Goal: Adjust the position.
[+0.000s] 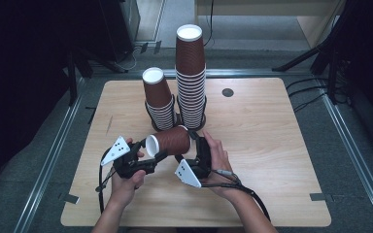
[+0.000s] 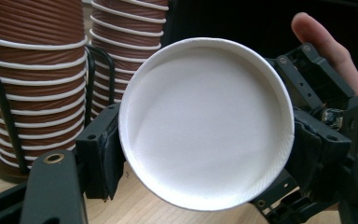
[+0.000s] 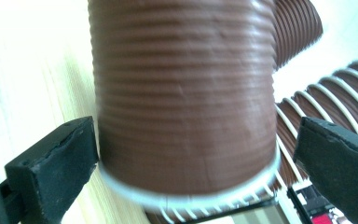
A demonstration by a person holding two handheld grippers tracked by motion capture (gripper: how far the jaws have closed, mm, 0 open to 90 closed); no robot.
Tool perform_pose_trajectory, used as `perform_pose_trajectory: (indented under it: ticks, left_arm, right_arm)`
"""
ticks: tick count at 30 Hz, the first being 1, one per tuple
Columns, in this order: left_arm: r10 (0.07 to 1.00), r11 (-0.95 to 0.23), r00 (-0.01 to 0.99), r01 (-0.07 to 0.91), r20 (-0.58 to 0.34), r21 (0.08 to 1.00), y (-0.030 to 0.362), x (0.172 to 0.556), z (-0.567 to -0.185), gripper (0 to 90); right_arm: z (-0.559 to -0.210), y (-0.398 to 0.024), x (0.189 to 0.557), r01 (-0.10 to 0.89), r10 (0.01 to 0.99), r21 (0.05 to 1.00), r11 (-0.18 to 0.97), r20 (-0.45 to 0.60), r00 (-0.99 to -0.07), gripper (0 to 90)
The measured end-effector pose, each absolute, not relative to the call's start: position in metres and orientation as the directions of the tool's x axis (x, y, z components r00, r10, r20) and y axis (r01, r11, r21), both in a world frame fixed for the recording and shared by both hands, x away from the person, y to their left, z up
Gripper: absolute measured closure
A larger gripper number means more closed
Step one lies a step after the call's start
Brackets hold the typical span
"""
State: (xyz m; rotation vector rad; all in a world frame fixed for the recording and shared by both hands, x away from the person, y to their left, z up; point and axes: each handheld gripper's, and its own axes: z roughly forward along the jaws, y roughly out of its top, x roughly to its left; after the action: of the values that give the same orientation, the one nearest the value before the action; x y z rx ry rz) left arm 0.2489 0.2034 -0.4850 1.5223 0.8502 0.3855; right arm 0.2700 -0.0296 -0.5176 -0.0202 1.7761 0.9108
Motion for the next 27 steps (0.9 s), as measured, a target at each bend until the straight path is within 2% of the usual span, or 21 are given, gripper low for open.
perform_pose_trajectory:
  ticks: [9,20,27]
  left_arm:
    - [0.721,0.071,0.653,0.265,-0.233,0.962,0.206,0.249,-0.486,23.3]
    - [0.745,0.092,0.630,0.228,-0.219,0.969,0.208,0.249,-0.490,23.3]
    - [0.760,0.091,0.619,0.200,-0.198,0.976,0.206,0.250,-0.493,23.3]
  right_arm:
    - [-0.520,-0.047,0.268,-0.350,0.497,0.642,0.682,-0.758,-0.422,0.0]
    - [-0.519,-0.056,0.262,-0.174,0.692,0.808,0.563,-0.576,-0.436,0.0]
    - [-0.518,-0.051,0.255,-0.104,0.756,0.884,0.456,-0.446,-0.479,0.0]
